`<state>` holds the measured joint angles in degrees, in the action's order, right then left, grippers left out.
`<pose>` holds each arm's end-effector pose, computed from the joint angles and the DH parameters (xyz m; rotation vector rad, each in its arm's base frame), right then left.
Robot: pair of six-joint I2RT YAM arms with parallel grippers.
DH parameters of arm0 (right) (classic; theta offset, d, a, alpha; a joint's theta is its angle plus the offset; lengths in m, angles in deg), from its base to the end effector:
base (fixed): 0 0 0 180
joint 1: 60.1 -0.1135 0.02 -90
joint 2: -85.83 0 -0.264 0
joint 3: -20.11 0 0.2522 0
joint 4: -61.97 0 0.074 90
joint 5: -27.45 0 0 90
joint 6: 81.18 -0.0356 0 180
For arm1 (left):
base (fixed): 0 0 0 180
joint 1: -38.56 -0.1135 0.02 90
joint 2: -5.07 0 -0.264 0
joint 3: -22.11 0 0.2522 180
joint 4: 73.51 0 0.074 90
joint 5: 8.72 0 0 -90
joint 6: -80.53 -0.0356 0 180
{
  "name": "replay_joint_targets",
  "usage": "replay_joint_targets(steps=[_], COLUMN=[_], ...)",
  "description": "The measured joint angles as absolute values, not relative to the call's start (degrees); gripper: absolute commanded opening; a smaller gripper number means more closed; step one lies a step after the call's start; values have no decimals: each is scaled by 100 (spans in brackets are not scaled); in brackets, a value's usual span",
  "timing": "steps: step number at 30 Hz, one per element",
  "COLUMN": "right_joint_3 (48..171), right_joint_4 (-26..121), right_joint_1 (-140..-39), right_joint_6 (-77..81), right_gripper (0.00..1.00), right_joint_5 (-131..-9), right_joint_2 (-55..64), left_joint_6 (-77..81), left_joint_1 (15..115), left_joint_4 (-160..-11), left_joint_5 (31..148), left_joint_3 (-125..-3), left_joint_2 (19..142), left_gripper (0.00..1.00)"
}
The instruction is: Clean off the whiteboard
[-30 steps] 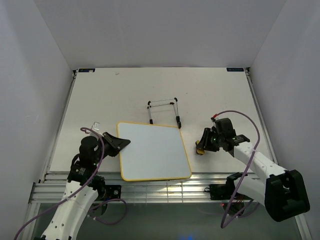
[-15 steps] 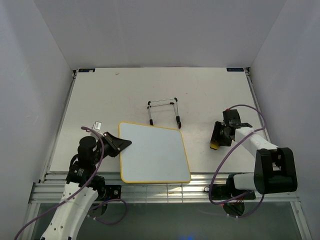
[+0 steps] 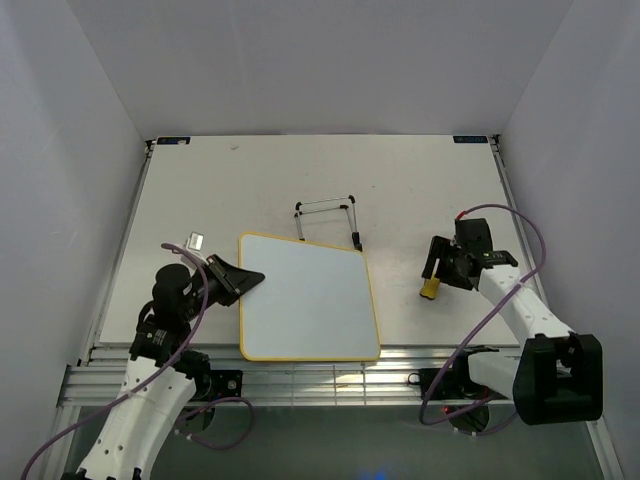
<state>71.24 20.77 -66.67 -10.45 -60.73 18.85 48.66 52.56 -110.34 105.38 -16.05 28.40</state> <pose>0.2177 0.0239 0.1956 0.2964 2.5540 0.1302 0.1130 -0.0432 0.2427 -0.5111 2.0697 -1.2020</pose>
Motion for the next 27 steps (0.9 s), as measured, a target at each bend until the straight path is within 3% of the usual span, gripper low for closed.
replay_joint_targets(steps=[11,27], right_joint_3=[7493,7537], right_joint_4=[1598,1349], right_joint_1=[-6650,-6650], right_joint_6=[-990,-770], right_gripper=[83,85], right_joint_5=[-6123,-6678], right_joint_2=[3306,4403], left_joint_6=[4811,4243], left_joint_1=[5256,5267], left_joint_4=[-9192,-5843], left_joint_5=[11294,11663], left_joint_3=[-1804,-3483], left_joint_2=[3680,7280], left_gripper=[0,0])
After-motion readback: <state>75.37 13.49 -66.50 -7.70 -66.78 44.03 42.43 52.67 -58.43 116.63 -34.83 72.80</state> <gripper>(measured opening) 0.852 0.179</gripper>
